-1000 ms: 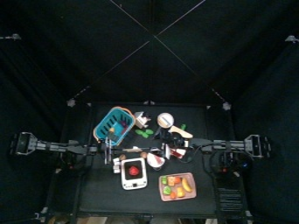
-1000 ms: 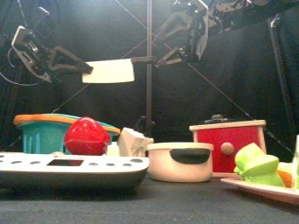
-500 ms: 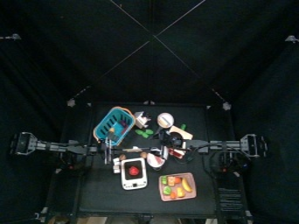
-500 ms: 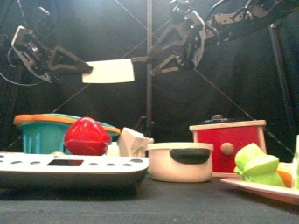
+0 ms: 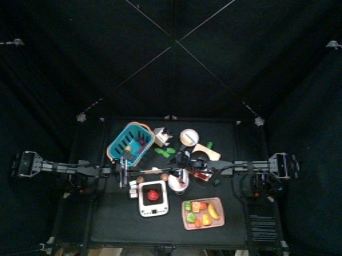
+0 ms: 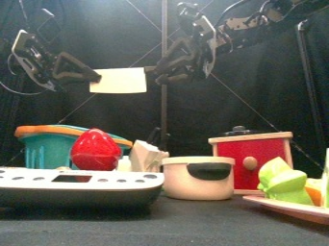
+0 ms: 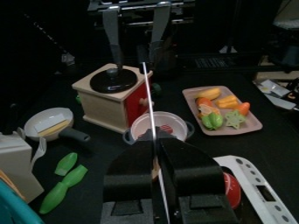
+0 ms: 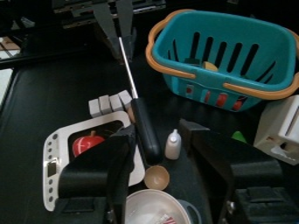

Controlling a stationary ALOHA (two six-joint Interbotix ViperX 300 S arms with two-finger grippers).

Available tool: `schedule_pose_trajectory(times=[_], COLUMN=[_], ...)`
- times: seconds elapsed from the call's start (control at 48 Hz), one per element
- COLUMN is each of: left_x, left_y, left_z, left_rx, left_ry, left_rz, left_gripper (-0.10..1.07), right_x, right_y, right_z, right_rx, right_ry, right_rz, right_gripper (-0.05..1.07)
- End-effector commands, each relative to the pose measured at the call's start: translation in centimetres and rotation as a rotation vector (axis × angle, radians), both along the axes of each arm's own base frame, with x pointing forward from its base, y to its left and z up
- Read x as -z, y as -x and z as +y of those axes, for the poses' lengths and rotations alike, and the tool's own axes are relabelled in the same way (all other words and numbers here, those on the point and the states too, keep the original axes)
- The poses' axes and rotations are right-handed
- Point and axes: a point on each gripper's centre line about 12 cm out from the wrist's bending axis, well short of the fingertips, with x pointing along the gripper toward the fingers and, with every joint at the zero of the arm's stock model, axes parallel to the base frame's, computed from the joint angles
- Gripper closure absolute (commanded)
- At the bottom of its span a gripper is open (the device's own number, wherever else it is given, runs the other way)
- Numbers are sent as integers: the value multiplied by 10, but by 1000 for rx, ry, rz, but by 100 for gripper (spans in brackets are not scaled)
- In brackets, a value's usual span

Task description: Regrasp cleaver

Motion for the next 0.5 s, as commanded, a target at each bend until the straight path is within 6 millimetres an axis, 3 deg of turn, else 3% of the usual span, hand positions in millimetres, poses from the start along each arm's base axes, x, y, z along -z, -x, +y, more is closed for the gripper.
schedule_pose_trajectory(times=[0.0,0.25,0.479], left_x=[-6,-6,-5], left_y=[-2,-1,-1], left_z=[0,-1,-3], left_rx=[4,12,30], left_ry=[-5,-15,-37], left_rz=[-21,-22,-19], left_gripper=[60,60,60], right_x=[-17,-16,-14], right_y=[-2,-4,-7], right_z=[0,6,8], right_rx=[0,-15,-20], right_ry=[9,8,11], right_rz=[-50,-58,-62], right_gripper=[30,52,56])
